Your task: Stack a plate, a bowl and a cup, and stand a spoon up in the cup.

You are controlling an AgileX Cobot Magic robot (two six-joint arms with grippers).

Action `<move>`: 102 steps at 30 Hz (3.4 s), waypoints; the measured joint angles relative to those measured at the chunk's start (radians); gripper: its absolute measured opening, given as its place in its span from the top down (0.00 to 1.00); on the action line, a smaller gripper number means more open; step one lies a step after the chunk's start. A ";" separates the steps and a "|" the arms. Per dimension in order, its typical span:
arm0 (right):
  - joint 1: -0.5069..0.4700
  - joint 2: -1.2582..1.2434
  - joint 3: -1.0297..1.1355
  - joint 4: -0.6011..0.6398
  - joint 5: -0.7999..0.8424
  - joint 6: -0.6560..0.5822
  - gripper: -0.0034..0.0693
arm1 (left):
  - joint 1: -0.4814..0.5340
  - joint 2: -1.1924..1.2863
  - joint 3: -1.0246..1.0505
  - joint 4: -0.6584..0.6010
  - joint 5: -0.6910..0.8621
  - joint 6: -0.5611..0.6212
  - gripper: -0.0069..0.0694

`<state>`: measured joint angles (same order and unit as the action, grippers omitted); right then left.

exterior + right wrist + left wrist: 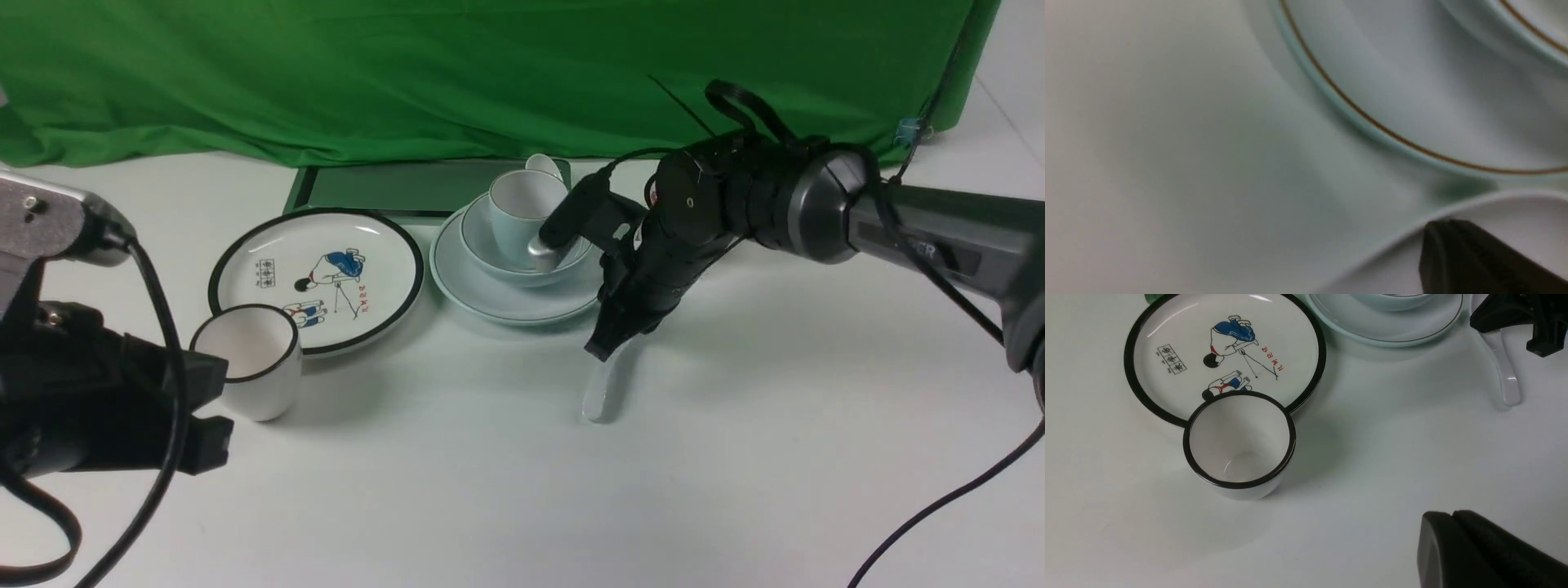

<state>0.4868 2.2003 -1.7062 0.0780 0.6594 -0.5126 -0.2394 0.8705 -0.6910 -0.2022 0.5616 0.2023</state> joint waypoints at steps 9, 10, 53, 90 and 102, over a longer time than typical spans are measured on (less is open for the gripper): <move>-0.085 0.000 0.000 -0.035 0.183 0.088 0.94 | 0.000 0.000 0.000 0.000 0.010 0.000 0.95; -0.087 -0.002 0.000 -0.036 0.230 0.090 0.94 | 0.000 0.000 0.000 0.000 0.010 0.000 0.95; 0.040 -0.141 0.004 0.107 0.148 -0.416 0.84 | 0.000 0.000 0.000 -0.026 0.016 0.000 0.95; 0.081 -0.018 -0.090 0.636 -0.564 -0.267 0.57 | 0.000 -0.038 0.000 -0.031 0.014 0.000 0.95; 0.081 -0.545 -0.091 -0.131 0.212 0.125 0.94 | 0.000 -0.590 0.187 -0.024 -0.240 0.068 0.95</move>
<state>0.5675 1.6556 -1.7972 -0.0526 0.8714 -0.3872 -0.2394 0.2806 -0.5038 -0.2263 0.3215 0.2701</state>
